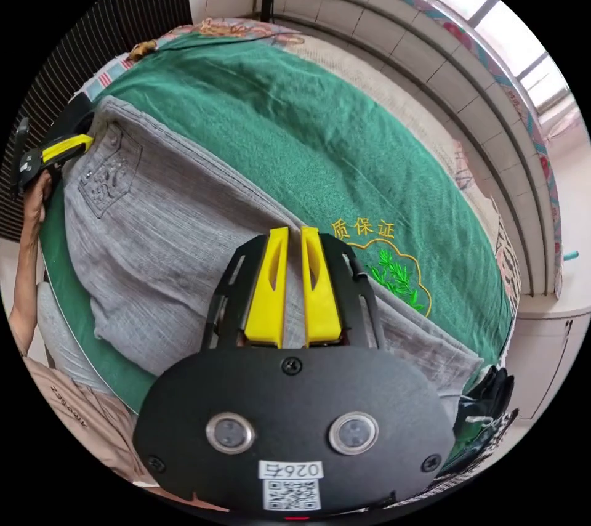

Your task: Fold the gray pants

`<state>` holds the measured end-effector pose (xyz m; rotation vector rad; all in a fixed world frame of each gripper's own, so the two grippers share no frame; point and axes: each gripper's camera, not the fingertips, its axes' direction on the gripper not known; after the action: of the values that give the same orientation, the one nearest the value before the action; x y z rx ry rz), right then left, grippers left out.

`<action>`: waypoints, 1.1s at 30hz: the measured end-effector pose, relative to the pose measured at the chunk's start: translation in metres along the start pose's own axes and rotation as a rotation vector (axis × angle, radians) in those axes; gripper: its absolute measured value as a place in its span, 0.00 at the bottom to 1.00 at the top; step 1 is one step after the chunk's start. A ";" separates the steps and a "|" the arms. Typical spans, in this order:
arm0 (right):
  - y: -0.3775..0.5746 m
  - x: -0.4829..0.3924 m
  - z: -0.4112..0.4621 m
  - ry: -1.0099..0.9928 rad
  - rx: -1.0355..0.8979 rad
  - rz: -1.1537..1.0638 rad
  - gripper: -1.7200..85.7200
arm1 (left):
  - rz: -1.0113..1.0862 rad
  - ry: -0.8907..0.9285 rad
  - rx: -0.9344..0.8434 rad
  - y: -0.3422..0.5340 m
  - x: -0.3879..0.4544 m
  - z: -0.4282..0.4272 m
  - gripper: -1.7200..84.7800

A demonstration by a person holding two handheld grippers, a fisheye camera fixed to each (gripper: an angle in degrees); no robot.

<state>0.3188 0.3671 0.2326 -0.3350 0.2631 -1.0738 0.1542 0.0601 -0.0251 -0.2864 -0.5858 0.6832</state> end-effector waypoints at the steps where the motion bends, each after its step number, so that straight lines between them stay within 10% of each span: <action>1: -0.013 0.009 -0.039 0.022 0.042 0.029 0.02 | 0.000 -0.001 0.008 0.001 0.001 -0.003 0.01; 10: 0.044 0.136 -0.397 0.176 0.604 0.495 0.01 | -0.173 -0.053 0.359 0.043 -0.011 -0.085 0.01; 17: -0.011 0.293 -0.543 -0.149 0.546 0.730 0.01 | -0.097 0.497 0.750 0.068 0.012 -0.153 0.01; 33: -0.112 0.652 -0.758 -0.357 0.621 1.347 0.06 | 0.687 0.664 0.534 -0.138 0.470 -0.136 0.10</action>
<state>0.2442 -0.3673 -0.4509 0.2320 -0.1845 0.2709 0.5978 0.2609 0.1188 -0.1895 0.3652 1.2975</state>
